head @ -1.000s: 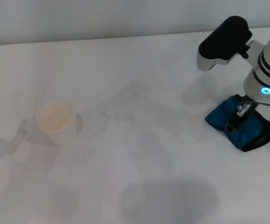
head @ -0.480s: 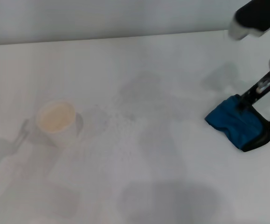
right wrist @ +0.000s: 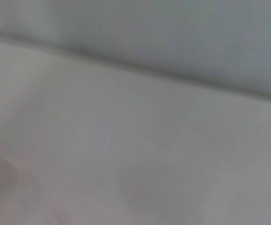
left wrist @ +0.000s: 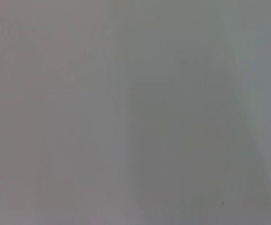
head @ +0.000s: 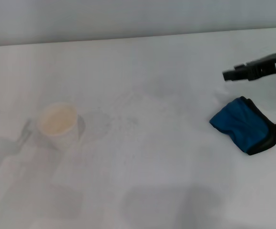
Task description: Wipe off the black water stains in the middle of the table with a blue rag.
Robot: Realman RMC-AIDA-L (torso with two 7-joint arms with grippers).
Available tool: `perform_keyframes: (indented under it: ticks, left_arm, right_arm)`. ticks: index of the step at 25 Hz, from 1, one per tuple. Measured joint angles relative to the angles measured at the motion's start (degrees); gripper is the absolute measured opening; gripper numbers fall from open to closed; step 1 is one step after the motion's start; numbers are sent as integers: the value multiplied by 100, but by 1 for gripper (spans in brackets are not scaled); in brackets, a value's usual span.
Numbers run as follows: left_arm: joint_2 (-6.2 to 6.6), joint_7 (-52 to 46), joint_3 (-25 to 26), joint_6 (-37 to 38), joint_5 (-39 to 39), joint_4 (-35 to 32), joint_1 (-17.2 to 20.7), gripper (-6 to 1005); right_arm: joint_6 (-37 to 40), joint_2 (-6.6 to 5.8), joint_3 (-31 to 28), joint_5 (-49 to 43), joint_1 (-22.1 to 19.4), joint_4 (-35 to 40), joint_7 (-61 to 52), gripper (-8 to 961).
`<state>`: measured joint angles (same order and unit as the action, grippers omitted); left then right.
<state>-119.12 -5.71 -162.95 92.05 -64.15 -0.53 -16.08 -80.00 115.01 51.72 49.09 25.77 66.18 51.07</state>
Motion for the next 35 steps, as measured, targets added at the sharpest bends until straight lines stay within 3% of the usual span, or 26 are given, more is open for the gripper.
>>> perform_keyframes:
  ticks: [5, 6, 13, 24, 29, 35]
  left_arm:
    - [17, 0, 0, -3, -6, 0, -49, 877]
    - [19, 0, 0, -6, -8, 2, -59, 877]
    - [20, 5, 0, -17, -26, 43, -69, 877]
    - [20, 23, 0, -167, -296, 61, -86, 876]
    - [16, 27, 0, -475, -467, 61, -159, 876]
    - [-3, 50, 0, -534, -884, 10, -227, 876]
  right_arm:
    - [-16, -19, -1039, 1939, -175, -1170, 1993, 446]
    - [-38, -44, -1467, 2589, -202, -1823, 2802, 446]
    - [-46, -36, -2361, 3957, -300, -3384, 5183, 446]
    - [-81, 7, -2508, 6403, -487, -5645, 9234, 447]
    - [71, 17, -2512, 7228, -508, -6000, 9772, 447]
    - [436, 21, -2651, 7355, -502, -5998, 9820, 442]
